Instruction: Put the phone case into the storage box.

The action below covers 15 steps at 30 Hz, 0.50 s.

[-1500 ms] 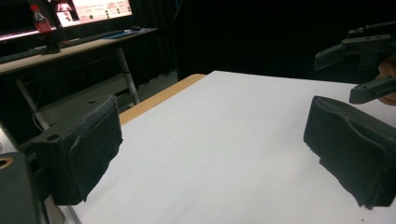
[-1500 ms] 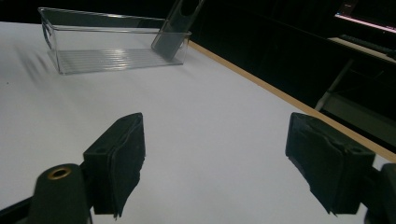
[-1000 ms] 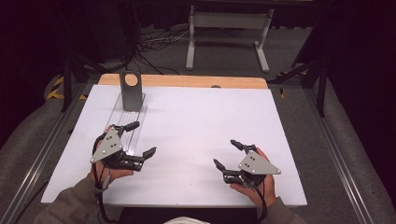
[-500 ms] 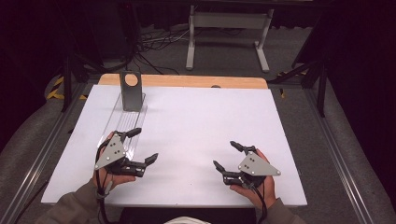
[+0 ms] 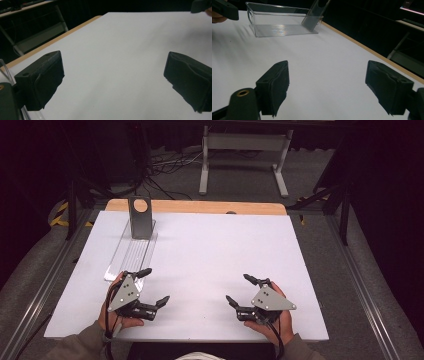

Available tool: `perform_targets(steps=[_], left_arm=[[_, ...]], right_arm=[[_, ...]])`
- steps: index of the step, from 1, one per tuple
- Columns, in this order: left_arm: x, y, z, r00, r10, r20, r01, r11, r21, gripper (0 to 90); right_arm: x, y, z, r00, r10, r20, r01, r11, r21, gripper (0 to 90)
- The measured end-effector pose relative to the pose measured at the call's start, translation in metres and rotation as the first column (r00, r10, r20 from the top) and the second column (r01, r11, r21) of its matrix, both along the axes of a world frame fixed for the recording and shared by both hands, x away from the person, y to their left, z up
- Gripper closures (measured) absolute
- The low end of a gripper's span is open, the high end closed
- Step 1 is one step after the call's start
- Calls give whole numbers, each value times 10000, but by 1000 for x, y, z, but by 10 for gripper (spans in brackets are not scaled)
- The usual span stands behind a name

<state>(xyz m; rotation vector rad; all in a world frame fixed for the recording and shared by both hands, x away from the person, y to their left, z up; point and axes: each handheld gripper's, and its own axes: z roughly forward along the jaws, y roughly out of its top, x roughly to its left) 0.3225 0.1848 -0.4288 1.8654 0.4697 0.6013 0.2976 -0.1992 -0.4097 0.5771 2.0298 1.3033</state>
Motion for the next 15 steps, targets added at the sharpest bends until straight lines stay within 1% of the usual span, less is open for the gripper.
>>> perform_targets(steps=[1,2,3,4,5,8,9,10,11,12,15], left_arm=[[-1,1,-1,10000,-29,-10,29,10000,37,36],[-1,1,-2,10000,-68,-29,68,10000,-14,35],[-2,2,-3,9999,-107,-118,106,9999,-24,34],[-3,3,-4,9999,-92,-97,93,9999,46,32],[-3,3,-5,9997,-85,-226,85,10000,-34,32],[-3,7,-7,9996,-35,-293,39,9999,129,33],[-2,8,-8,9994,-39,-356,43,9999,107,33],[-1,10,-9,9993,-42,-385,50,9998,199,33],[0,11,-10,9991,-9,-417,16,9999,172,33],[1,12,-10,9986,-12,-536,19,9999,133,32],[1,12,-10,9985,13,-549,-12,10000,11,34]], right_arm=[[0,0,0,10000,3,-3,-3,10000,-1,203],[0,0,-1,10000,22,-8,-23,10000,-15,202],[0,0,-1,10000,42,-16,-42,10000,-18,203],[0,0,-1,10000,45,-21,-45,10000,-10,202],[-1,0,-2,10000,62,-37,-62,10000,-7,202],[-1,0,-3,9999,85,-55,-85,10000,-20,202],[-1,1,-3,9999,111,-71,-111,9999,-45,202],[-1,1,-4,9999,134,-75,-134,9999,-73,202],[-2,2,-5,9998,166,-84,-167,9998,-95,202],[-2,2,-5,9997,197,-115,-198,9997,-131,202],[-3,2,-5,9997,226,-100,-227,9997,-121,202]])
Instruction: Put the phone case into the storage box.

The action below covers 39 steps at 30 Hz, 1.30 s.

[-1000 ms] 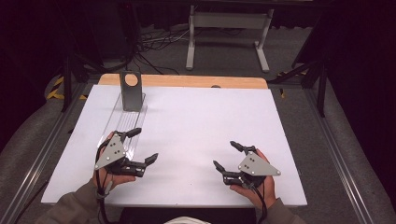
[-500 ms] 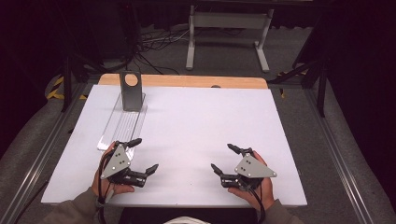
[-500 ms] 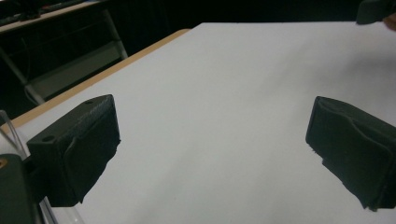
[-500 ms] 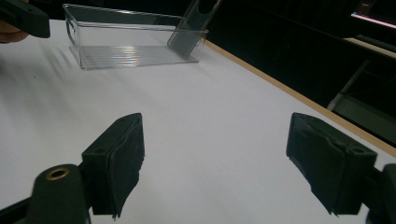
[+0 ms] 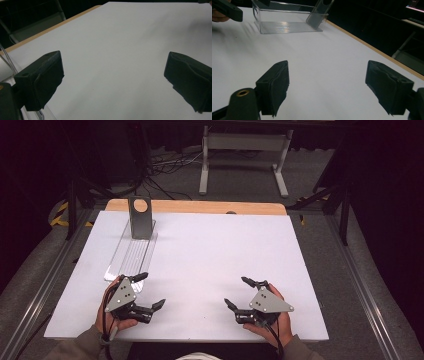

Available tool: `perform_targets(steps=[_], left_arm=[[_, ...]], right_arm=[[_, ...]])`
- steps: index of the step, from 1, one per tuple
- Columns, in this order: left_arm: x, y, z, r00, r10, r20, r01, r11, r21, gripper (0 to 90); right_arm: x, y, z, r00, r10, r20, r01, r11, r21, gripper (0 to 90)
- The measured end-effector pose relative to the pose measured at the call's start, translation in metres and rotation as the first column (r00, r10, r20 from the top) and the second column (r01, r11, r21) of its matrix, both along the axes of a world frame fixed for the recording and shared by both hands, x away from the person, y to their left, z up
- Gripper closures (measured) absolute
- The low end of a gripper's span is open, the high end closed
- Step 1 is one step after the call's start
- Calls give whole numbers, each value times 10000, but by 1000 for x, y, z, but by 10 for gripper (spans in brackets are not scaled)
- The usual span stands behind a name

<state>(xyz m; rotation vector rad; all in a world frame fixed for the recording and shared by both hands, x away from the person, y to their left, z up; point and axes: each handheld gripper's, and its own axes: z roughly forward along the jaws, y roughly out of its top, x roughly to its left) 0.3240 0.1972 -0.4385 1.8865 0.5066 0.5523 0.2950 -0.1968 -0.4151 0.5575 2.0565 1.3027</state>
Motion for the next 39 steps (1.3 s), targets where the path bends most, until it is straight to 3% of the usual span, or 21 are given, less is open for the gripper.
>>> perform_targets(steps=[22,39], left_arm=[[-5,-1,6,9987,-468,177,472,9987,-187,37],[-3,-4,4,9983,-585,-16,585,9982,-139,35]], right_arm=[[0,1,-2,10000,-87,-14,87,9998,-151,203],[2,1,-5,9999,-118,-85,115,9995,-291,203]])
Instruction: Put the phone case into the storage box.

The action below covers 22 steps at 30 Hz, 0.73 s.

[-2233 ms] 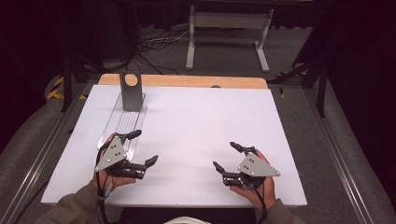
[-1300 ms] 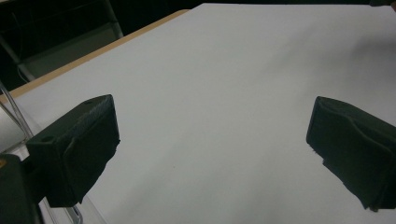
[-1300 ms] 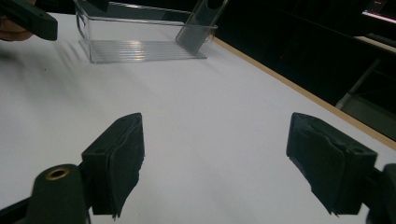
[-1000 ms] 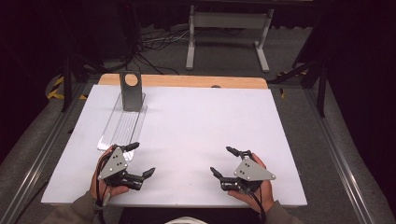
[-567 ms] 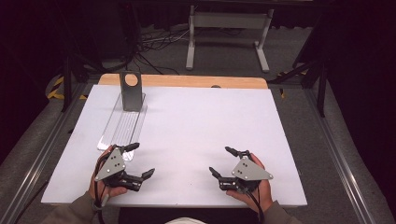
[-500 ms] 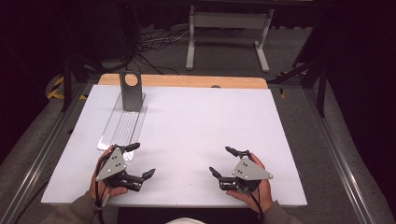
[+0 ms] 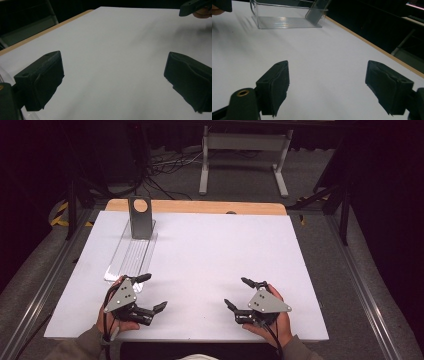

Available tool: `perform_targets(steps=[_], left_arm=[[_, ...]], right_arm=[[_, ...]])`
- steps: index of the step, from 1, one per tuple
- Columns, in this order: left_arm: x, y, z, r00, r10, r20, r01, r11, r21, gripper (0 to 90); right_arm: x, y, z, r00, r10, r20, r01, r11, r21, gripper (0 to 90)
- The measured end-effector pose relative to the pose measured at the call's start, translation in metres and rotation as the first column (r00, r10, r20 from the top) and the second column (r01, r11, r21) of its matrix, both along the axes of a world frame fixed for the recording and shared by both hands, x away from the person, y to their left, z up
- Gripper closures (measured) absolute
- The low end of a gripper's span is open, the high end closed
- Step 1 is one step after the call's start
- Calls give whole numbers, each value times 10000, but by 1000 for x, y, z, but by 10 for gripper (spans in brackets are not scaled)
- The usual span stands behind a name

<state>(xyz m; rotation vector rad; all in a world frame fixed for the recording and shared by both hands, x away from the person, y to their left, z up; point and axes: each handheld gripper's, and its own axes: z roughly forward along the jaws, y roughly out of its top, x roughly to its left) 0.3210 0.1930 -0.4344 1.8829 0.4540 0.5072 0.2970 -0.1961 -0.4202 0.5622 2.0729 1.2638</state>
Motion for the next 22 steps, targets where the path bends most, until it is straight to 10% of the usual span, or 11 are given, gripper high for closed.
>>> perform_targets(steps=[22], left_arm=[[1,-3,1,10000,89,24,-89,9999,63,50]], right_arm=[[3,-3,0,10000,-10,-57,10,10000,94,204]])
